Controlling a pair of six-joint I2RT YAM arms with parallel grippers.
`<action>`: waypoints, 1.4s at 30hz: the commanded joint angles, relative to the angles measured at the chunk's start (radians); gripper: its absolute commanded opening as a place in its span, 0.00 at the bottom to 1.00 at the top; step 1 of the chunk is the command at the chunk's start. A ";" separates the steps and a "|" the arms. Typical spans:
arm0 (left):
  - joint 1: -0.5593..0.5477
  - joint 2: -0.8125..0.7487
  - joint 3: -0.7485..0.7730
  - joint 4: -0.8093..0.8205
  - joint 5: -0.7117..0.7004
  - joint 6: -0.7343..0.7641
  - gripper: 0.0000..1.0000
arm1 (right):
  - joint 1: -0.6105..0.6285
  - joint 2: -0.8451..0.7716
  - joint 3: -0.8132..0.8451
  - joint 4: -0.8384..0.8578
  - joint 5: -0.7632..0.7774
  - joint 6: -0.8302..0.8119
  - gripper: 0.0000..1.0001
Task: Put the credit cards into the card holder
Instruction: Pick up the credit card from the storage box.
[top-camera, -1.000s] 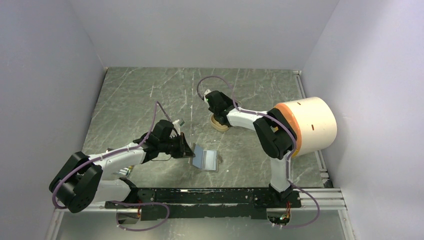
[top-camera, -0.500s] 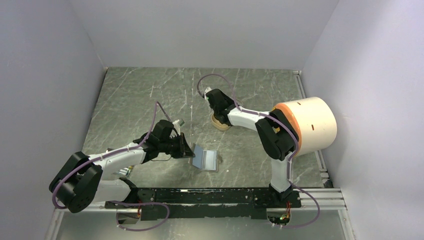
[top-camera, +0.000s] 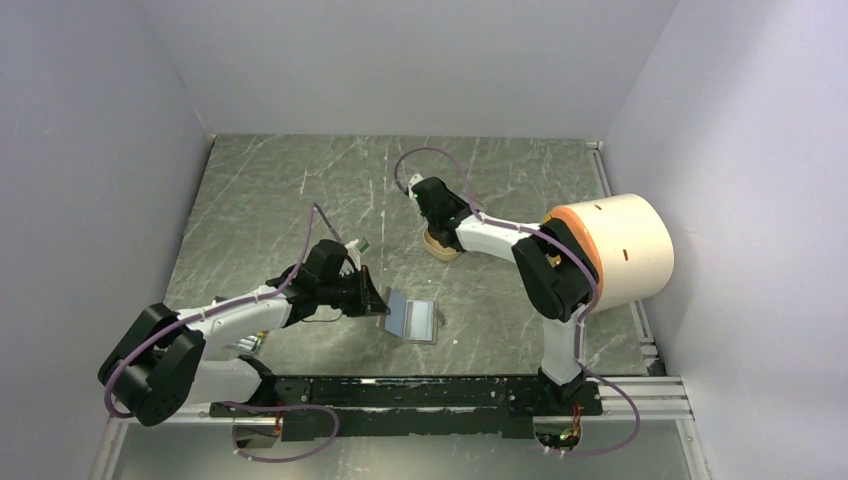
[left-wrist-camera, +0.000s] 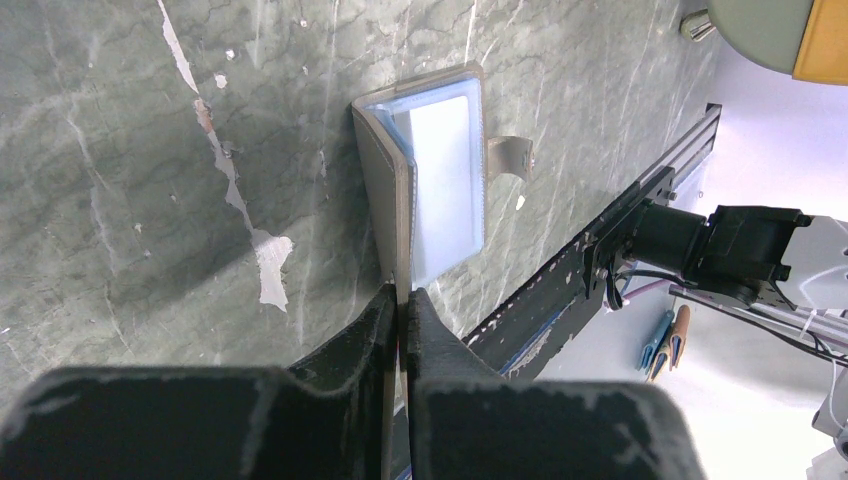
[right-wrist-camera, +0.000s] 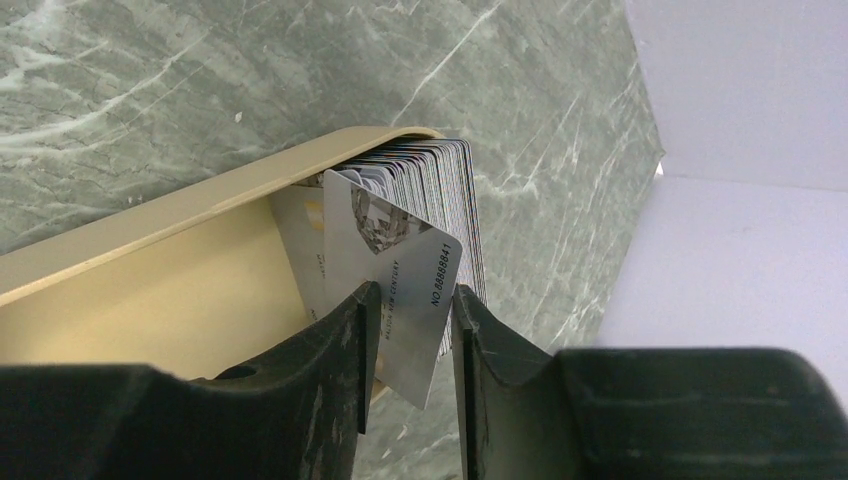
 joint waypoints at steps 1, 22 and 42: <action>0.005 -0.011 0.006 0.014 0.011 -0.006 0.09 | -0.011 -0.045 0.013 -0.007 0.003 0.003 0.34; 0.005 -0.010 -0.001 0.008 0.000 -0.016 0.09 | 0.001 -0.095 0.027 -0.141 -0.092 0.135 0.00; 0.007 0.002 0.002 -0.054 -0.081 -0.028 0.20 | 0.035 -0.314 0.053 -0.434 -0.259 0.481 0.00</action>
